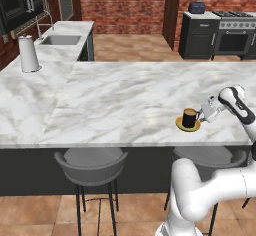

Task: Pick the cup of tea, navigate to the dining table, and place it on the saucer.

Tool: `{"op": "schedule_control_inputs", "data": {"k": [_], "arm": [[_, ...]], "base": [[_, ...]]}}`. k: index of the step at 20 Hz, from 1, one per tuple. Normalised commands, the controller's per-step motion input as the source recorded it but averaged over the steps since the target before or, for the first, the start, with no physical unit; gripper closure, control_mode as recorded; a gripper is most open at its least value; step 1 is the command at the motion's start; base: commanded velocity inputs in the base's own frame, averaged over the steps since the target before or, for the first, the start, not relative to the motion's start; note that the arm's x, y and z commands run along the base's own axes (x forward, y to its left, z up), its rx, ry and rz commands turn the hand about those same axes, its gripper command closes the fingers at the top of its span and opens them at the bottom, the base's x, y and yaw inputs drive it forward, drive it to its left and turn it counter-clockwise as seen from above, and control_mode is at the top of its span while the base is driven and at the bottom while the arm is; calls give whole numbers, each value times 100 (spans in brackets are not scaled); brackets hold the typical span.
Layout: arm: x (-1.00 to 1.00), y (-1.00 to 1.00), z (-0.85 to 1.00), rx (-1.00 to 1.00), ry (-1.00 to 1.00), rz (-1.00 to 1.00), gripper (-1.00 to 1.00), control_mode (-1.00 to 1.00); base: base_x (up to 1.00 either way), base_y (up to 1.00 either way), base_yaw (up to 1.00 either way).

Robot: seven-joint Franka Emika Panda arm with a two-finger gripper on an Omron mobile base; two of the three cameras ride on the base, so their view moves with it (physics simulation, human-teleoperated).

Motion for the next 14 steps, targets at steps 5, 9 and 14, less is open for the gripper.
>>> {"op": "schedule_control_inputs", "data": {"k": [5, 9, 14], "arm": [[-29, -34, 49, 0, 0, 0, -100, -100], [-42, -9, 66, 0, 3, 0, -100, -100], [-66, 15, 63, -1, 10, -9, -100, -100]], "base": [[0, 0, 0], [0, 0, 0], [0, 0, 0]]}}
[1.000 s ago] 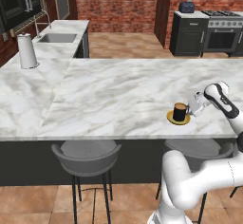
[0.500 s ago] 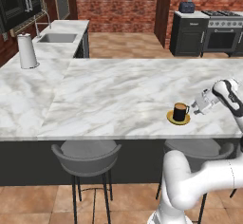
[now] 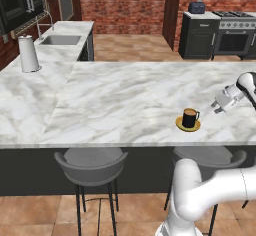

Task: Pick the cup of tea, navigate to the dining table, and place it on the saucer.

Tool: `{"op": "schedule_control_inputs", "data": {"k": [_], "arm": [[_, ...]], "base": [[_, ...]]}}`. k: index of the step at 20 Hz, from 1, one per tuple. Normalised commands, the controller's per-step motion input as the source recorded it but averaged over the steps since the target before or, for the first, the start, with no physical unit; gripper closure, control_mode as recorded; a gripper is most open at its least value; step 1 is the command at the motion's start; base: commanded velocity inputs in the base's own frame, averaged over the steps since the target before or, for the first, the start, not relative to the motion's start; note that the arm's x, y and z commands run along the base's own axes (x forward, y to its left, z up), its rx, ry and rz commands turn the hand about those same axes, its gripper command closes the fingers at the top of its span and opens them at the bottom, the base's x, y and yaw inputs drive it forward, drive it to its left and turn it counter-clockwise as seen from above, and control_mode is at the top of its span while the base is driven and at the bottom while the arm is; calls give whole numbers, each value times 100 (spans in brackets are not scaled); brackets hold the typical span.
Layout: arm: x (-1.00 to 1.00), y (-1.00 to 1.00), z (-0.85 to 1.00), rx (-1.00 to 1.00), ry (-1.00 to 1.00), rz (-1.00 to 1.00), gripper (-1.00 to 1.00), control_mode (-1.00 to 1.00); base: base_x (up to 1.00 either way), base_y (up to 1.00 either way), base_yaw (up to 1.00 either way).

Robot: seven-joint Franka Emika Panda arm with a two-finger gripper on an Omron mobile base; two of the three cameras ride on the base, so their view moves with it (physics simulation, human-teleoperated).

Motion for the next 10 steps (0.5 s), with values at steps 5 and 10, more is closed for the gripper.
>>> {"op": "schedule_control_inputs", "data": {"k": [5, 10], "arm": [[-98, 32, 32, -1, 10, -13, -100, -100], [-76, 45, 44, 0, 15, -31, -100, -100]], "base": [[0, 0, 0], [0, 0, 0]]}}
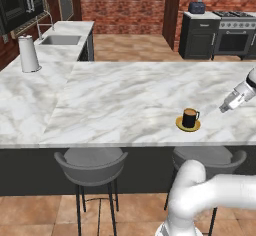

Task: Pick the cup of tea, navigate to the dining table, and place it on the saucer.

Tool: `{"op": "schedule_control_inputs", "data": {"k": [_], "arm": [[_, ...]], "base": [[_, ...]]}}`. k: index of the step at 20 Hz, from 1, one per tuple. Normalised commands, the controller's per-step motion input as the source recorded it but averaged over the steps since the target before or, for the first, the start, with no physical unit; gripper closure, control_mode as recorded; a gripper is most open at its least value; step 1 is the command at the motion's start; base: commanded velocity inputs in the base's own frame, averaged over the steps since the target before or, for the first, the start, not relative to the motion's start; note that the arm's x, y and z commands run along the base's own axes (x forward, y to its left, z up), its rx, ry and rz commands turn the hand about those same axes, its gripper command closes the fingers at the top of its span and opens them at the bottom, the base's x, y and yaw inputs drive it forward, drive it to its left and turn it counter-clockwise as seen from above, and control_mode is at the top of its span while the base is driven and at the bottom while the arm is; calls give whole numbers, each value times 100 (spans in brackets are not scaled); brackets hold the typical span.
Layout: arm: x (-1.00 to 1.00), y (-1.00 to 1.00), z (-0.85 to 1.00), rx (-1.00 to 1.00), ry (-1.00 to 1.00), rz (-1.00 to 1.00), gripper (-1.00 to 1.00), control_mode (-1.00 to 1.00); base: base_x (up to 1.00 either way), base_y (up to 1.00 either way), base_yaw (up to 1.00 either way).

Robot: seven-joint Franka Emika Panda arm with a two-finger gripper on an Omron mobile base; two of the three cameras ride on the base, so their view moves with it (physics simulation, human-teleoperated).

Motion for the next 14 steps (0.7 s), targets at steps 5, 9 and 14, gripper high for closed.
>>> {"op": "schedule_control_inputs", "data": {"k": [5, 9, 14], "arm": [[-57, 79, 32, 0, 11, -34, -100, -100], [-50, 100, 24, 0, 9, -35, -100, -100], [-68, 100, 3, -7, 12, -35, -100, -100]], "base": [[0, 0, 0], [0, 0, 0], [0, 0, 0]]}}
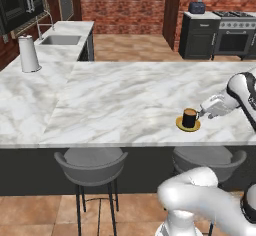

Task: Pick the cup of tea, navigate to the dining table, and place it on the saucer.

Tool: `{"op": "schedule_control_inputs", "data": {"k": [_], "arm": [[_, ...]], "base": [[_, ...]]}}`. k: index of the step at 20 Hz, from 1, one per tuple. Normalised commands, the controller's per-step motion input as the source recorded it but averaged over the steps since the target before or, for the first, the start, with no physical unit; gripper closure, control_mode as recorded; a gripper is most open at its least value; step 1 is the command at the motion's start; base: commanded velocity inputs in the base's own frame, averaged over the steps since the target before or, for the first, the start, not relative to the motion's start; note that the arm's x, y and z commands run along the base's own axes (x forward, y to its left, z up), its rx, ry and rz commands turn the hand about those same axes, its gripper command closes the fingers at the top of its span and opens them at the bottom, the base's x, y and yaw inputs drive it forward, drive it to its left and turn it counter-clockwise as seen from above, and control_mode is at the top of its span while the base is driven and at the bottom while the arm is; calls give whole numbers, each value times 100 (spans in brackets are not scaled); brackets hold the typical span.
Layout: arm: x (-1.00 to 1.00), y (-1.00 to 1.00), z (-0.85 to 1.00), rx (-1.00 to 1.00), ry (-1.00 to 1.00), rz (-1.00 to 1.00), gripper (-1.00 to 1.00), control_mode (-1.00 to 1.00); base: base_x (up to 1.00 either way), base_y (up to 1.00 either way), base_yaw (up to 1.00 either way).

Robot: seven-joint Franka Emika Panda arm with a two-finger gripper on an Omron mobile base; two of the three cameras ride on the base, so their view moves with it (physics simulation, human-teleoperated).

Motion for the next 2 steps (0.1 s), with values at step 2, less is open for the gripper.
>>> {"op": "schedule_control_inputs", "data": {"k": [2], "arm": [[-72, 97, 14, -10, 16, -35, -100, -100]], "base": [[0, 0, 0]]}}
